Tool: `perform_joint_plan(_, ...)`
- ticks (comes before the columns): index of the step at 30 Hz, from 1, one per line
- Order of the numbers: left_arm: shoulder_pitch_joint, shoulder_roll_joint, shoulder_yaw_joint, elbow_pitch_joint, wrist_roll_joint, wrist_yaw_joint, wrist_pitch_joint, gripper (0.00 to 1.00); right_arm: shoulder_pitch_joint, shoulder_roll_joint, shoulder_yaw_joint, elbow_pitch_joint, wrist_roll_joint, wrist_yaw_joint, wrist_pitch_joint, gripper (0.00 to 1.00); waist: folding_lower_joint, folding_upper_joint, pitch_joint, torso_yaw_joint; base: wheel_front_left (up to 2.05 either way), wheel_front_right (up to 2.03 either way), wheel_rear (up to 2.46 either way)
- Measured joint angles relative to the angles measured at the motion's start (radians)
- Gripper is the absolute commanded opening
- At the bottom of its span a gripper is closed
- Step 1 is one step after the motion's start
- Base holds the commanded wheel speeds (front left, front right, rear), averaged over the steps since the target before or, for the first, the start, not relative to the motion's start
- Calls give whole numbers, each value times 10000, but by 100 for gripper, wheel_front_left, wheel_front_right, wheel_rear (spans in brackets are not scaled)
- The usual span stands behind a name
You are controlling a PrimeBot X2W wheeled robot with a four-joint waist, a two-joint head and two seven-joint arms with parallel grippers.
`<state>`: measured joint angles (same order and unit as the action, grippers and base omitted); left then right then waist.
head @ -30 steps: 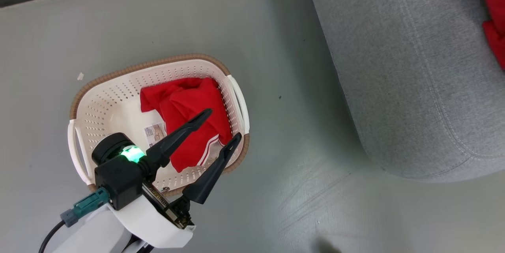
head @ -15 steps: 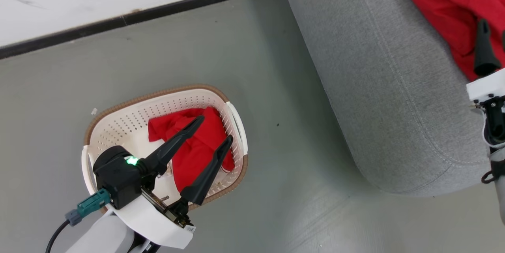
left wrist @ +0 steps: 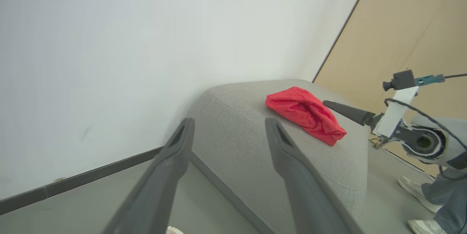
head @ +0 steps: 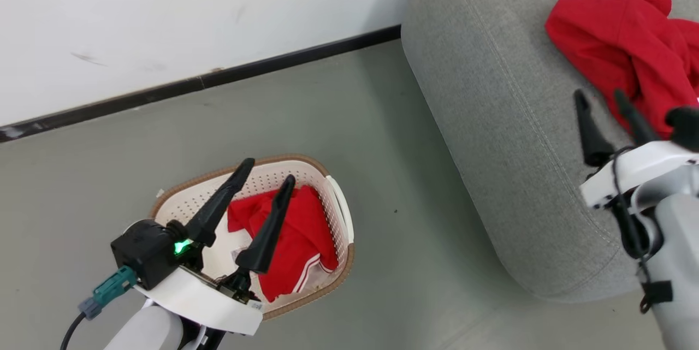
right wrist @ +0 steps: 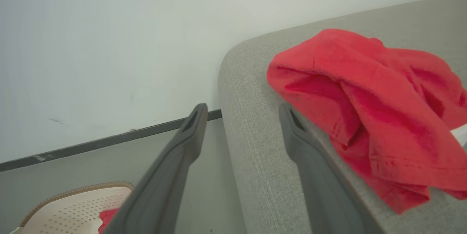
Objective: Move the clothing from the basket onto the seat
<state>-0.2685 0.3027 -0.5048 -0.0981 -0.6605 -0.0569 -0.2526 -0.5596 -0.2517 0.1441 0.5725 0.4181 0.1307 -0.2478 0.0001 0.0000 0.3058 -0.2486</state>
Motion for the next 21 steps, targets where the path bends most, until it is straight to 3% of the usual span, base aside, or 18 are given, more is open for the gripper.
perform_joint_plan(10,767,-510,1009,192,190,372,-4,100,630,838,761,-955,-426,0,-2,100,0,0,-705,603,0,0,0)
perform_joint_plan(21,1526,-748,1653,742,508,602,-12,100,1530,1060,1383,-1220,-1160,0,0,100,0,0,-1321,1464,0,0,0)
